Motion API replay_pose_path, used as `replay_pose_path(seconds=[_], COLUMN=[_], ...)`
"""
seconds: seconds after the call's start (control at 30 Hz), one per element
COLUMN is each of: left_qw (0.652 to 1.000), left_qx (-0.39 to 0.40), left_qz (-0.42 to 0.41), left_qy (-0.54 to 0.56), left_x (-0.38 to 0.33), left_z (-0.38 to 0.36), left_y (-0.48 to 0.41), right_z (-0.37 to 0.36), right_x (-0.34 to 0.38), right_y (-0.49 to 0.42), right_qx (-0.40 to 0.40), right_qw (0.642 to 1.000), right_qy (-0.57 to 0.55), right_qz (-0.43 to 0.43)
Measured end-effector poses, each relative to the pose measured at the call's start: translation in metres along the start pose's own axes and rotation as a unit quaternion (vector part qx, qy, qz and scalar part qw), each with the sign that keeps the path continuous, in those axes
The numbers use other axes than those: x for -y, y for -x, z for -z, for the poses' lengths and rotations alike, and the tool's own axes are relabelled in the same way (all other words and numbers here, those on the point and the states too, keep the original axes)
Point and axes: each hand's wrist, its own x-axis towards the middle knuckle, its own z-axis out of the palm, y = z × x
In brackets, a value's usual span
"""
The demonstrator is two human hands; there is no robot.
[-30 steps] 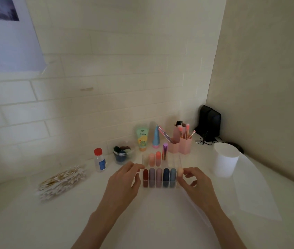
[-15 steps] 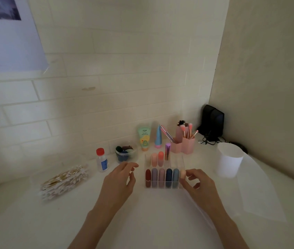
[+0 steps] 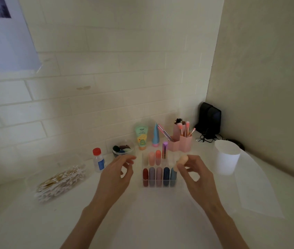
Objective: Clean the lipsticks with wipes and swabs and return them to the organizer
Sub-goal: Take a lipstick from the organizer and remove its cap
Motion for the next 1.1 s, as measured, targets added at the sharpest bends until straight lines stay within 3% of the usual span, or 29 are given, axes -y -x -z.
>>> replay_pose_path(seconds=[0.17,0.33,0.57,0.93,1.1], left_qw=[0.987,0.985,0.982,0.946,0.898], left_qx=[0.069,0.067,0.035,-0.080,-0.191], left_qz=[-0.028,-0.040,0.014,0.154,0.210], left_qy=[0.140,0.156,0.183,0.273,0.337], left_x=[-0.038,-0.042,-0.033,-0.048,-0.044], left_z=[-0.001,-0.005,-0.003,-0.017,0.001], left_y=[-0.002,-0.001,0.009,0.035,0.027], right_z=[-0.027,-0.065,-0.070,-0.077,-0.071], right_x=[0.029,0.022,0.023,0.015,0.005], right_y=[-0.002,0.007,0.016,0.022,0.024], right_qx=[0.127,0.174,0.134,0.115,0.067], right_qw=[0.992,0.985,0.990,0.989,0.990], right_qy=[-0.029,0.000,-0.005,0.082,0.110], right_qz=[-0.004,-0.004,0.033,0.045,0.063])
